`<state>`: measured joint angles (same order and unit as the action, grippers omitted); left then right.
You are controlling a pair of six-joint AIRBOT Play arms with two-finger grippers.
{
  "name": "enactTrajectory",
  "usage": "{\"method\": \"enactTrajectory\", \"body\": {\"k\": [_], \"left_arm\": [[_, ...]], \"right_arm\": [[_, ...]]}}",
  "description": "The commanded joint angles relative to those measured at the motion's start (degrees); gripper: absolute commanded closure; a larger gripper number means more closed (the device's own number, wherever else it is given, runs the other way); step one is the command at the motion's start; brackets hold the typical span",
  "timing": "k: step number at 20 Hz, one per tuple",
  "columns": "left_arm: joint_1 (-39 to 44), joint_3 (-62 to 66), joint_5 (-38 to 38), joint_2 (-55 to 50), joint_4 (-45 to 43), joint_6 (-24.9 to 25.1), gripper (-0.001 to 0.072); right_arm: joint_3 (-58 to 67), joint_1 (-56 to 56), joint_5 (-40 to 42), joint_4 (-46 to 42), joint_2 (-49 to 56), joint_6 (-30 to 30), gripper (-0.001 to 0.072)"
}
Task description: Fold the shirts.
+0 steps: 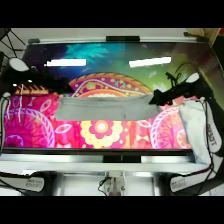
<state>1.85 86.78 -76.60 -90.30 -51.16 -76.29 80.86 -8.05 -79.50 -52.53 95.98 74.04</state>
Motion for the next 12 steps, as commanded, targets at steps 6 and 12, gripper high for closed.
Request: {"method": "enactTrajectory", "body": {"k": [6,12], "left_arm": [[23.61,-15.65,24.98,-2.95,13.53,-2.21,0.0675],[36.74,-12.57,36.11,-11.89,32.3,1.09,0.0676]], "right_arm": [[1.09,0.11,-13.77,4.92,-25.66,9.55,0.0653],[1.09,0.13,-14.23,4.96,-34.95,14.03,0.0653]]}}
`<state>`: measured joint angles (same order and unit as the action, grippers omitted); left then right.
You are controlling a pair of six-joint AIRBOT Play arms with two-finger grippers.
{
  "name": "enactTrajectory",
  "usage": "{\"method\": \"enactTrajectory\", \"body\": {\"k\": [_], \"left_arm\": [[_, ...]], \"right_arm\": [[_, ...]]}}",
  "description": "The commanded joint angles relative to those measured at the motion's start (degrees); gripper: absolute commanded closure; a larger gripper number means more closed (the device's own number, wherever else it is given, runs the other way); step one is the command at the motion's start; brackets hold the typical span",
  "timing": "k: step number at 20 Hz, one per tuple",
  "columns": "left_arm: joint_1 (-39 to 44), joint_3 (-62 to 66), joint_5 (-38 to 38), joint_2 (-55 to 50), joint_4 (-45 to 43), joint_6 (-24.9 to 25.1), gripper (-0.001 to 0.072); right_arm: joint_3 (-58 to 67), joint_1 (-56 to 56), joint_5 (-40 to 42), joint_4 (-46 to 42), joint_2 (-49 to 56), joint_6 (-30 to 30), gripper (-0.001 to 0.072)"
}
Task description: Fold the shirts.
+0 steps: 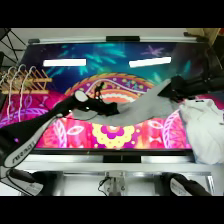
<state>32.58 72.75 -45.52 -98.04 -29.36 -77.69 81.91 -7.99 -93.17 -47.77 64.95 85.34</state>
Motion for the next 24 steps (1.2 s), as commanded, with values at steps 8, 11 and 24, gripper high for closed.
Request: {"method": "enactTrajectory", "body": {"k": [8,11,24], "left_arm": [[-1.77,8.48,-3.93,-4.07,1.73,1.92,0.0678],[-11.91,8.48,-11.21,4.2,-15.43,-3.34,0.0678],[-50.31,7.3,-28.09,39.26,-25.31,-2.03,0.0676]], "right_arm": [[0.04,2.01,6.03,-0.33,-2.8,4.5,0.0653],[0.04,9.97,9.62,-0.87,2.73,4.42,0.0653],[0.04,37.92,45.35,16.39,38.99,-4.02,0.0652]]}}
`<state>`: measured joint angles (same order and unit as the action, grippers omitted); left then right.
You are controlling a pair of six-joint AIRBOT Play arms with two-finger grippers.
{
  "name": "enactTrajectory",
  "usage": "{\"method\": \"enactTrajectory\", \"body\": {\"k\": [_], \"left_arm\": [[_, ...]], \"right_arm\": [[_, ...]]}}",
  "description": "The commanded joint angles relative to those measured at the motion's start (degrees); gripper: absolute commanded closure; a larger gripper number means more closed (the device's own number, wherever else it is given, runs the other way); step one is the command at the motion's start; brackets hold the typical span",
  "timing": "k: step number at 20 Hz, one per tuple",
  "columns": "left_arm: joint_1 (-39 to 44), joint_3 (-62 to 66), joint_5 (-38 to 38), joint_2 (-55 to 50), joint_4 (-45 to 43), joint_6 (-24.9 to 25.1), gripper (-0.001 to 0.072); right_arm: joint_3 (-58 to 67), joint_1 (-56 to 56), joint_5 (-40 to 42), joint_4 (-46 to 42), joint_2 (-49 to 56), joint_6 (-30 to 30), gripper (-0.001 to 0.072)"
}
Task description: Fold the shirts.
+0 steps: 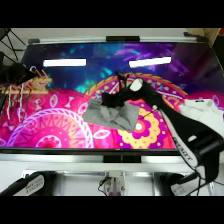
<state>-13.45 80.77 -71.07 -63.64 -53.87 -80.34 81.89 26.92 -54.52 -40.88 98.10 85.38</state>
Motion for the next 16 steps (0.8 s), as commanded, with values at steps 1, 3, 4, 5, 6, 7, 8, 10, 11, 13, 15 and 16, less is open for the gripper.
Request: {"method": "enactTrajectory", "body": {"k": [1,3,4,5,6,7,8,10,11,13,15,16], "left_arm": [[-4.07,-1.27,-2.51,5.38,-0.79,0.79,0.0676],[-2.97,-2.64,-2.12,5.38,-0.76,0.79,0.0676],[-2.36,-3.65,-1.36,5.29,-0.76,0.76,0.0676],[-1.86,-4.74,-0.39,5.22,-0.74,0.76,0.0676],[-1.46,-5.97,0.63,5.22,-0.68,0.74,0.0676],[-1.14,-7.19,1.53,5.2,-0.59,0.74,0.0676],[-1.11,-8.11,1.88,5.14,-0.57,0.76,0.0676],[-1.18,-9.29,1.92,5.07,-0.61,0.79,0.0676],[-1.18,-9.55,1.92,5.07,-0.61,0.9,0.0676],[-1.18,-9.7,2.08,5.05,-0.61,1.55,0.0676],[-1.18,-9.73,2.4,5.05,-0.61,1.66,0.0676],[-1.18,-9.73,2.62,5.05,-0.61,1.66,0.0676]], "right_arm": [[0.07,3.32,7.26,12.2,6.4,-5.07,0.0652],[0.09,3.63,7.45,13.99,6.47,-5.79,0.0622],[0.07,3.61,6.78,14.56,6.47,-5.79,0.0434],[0.07,3.58,5.4,14.97,6.43,-6.23,0.0185],[0.09,3.17,3.32,15.39,6.25,-7.28,0.0176],[0.26,2.34,0.07,15.19,5.68,-8.48,0.0176],[0.31,0.98,-3.52,14.27,4.55,-9.25,0.0176],[0.31,-2.82,-9.66,8.72,1.07,-8.5,0.0176],[0.31,-5.49,-12.37,2.78,-1.42,-6.19,0.0176],[0.31,-10.75,-16.48,-13.31,-6.27,0.94,0.0177],[0.11,-14.78,-23.1,-32.26,-8.41,8.52,0.0176],[-0.83,-16.11,-26.73,-36.98,-8.26,9.49,0.0125]]}}
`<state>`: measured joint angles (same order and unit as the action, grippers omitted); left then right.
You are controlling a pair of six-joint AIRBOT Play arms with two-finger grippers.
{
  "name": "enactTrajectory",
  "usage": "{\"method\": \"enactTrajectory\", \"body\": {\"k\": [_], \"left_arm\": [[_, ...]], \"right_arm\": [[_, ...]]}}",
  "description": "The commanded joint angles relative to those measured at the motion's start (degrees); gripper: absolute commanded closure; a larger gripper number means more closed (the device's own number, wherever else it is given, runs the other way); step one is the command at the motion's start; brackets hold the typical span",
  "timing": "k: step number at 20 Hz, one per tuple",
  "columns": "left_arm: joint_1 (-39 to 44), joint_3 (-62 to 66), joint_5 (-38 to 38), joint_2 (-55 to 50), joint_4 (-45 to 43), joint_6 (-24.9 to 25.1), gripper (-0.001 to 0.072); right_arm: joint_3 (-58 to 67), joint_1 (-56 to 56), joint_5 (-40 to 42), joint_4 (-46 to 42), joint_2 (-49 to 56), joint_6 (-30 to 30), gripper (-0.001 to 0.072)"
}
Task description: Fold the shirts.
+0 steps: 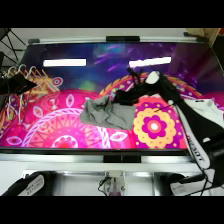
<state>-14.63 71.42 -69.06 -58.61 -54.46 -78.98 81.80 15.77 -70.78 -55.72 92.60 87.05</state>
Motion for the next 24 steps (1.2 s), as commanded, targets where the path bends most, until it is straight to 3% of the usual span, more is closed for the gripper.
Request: {"method": "enactTrajectory", "body": {"k": [1,3,7,13,14,16,18,21,24], "left_arm": [[0.02,-0.39,0.72,0.02,-0.02,0.33,0.0676],[0.02,-0.39,0.68,0.04,-0.02,0.33,0.0676],[0.02,-0.39,0.7,0.04,0.0,0.98,0.0676],[0.02,-0.46,2.71,0.02,0.0,0.96,0.0676],[0.02,-0.48,2.82,0.02,0.0,0.94,0.0676],[0.02,-0.48,2.8,0.02,-0.02,0.94,0.0676],[0.0,-0.5,2.82,-0.15,-0.04,0.96,0.0676],[0.02,-0.52,2.84,-0.94,-0.04,0.96,0.0676],[0.02,-1.84,3.32,-1.55,0.02,0.92,0.0676]], "right_arm": [[-3.32,-6.23,-11.89,-22.51,-2.78,7.82,0.0038],[-10.03,-7.08,-8.81,-14.84,-2.78,7.04,0.0038],[-18.49,-6.19,7.08,-4.35,-2.64,5.22,0.0038],[-18.71,-5.46,8.52,6.49,1.66,-2.67,0.004],[-18.71,-4.9,8.63,6.93,2.29,-2.67,0.0116],[-18.71,-4.13,9.9,8.09,2.69,-2.8,0.0432],[-17.44,-4.55,8.76,10.64,2.56,-6.08,0.0649],[-9.99,-7.28,1.53,13.46,-0.37,-13.55,0.0653],[0.5,-11.85,-1.7,11.47,-7.15,-11.1,0.0653]]}}
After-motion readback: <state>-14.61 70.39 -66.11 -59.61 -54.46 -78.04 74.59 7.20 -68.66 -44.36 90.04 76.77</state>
